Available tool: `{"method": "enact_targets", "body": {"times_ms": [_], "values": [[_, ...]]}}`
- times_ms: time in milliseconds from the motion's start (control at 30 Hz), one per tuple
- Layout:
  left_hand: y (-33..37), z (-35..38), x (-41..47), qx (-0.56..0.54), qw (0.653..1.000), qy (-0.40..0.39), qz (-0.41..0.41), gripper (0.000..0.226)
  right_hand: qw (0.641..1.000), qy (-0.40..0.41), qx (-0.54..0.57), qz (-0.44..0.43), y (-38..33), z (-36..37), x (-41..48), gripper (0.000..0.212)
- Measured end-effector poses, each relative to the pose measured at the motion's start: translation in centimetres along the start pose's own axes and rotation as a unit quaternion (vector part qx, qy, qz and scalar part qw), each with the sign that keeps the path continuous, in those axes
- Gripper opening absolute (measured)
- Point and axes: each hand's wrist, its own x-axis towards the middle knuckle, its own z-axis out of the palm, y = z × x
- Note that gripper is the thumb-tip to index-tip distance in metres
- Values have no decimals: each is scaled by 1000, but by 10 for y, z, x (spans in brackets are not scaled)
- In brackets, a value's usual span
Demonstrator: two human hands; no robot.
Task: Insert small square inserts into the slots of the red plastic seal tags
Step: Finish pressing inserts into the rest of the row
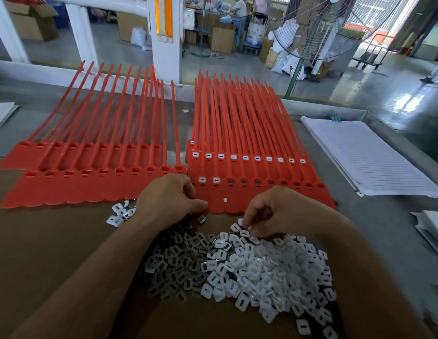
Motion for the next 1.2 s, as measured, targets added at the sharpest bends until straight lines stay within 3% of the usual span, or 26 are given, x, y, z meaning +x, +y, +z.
{"method": "enact_targets", "body": {"times_ms": [200,333,567,867,1033,1200], "values": [[-1,0,0,5,1000,-2,0,27,998,-53,-14,29,2,-2,-6,22],[0,0,1,8,1000,-1,2,26,998,-42,-26,34,3,3,0,27],[0,0,2,7,1000,-2,1,27,1000,-17,-13,19,8,1,-3,16],[0,0,2,6,1000,-1,0,27,987,105,114,41,9,-1,1,22],[0,0,1,6,1000,-2,1,26,986,152,51,37,9,5,10,24],[0,-1,0,5,1000,-7,8,25,963,270,14,0,9,11,33,16]]}}
